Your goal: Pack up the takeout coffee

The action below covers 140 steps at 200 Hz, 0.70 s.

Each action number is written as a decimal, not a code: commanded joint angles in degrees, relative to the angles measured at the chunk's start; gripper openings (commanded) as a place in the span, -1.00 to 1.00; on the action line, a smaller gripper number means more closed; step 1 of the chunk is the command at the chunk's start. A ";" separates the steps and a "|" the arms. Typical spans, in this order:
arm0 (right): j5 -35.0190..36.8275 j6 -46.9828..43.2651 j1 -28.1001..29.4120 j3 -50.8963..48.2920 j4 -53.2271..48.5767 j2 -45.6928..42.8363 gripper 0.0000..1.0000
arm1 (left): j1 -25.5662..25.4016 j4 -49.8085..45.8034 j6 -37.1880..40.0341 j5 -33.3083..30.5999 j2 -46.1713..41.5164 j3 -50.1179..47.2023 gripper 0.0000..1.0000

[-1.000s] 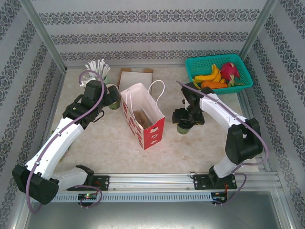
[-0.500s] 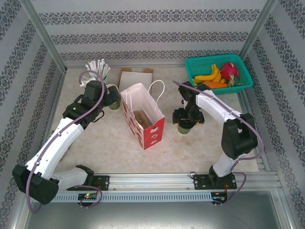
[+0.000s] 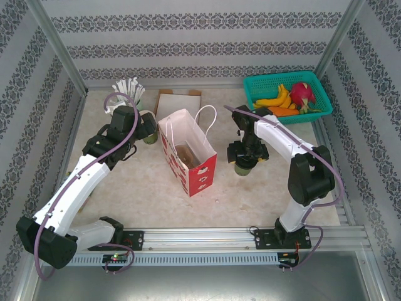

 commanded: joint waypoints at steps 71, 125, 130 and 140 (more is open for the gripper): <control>1.66 -0.58 0.82 -0.40 -0.07 -0.08 0.91 | 0.35 0.23 0.71 -1.25 -0.69 0.06 0.99; 2.97 -1.11 0.79 -1.31 0.50 -1.53 0.77 | 0.40 1.55 2.16 3.00 -0.98 1.03 0.99; 3.08 -1.11 0.83 -1.51 0.70 -1.81 0.75 | 0.36 1.79 2.43 3.95 -0.80 1.47 0.99; 3.31 -1.33 0.89 -1.87 1.13 -2.48 0.70 | 0.39 1.95 2.92 5.19 -0.38 2.44 0.99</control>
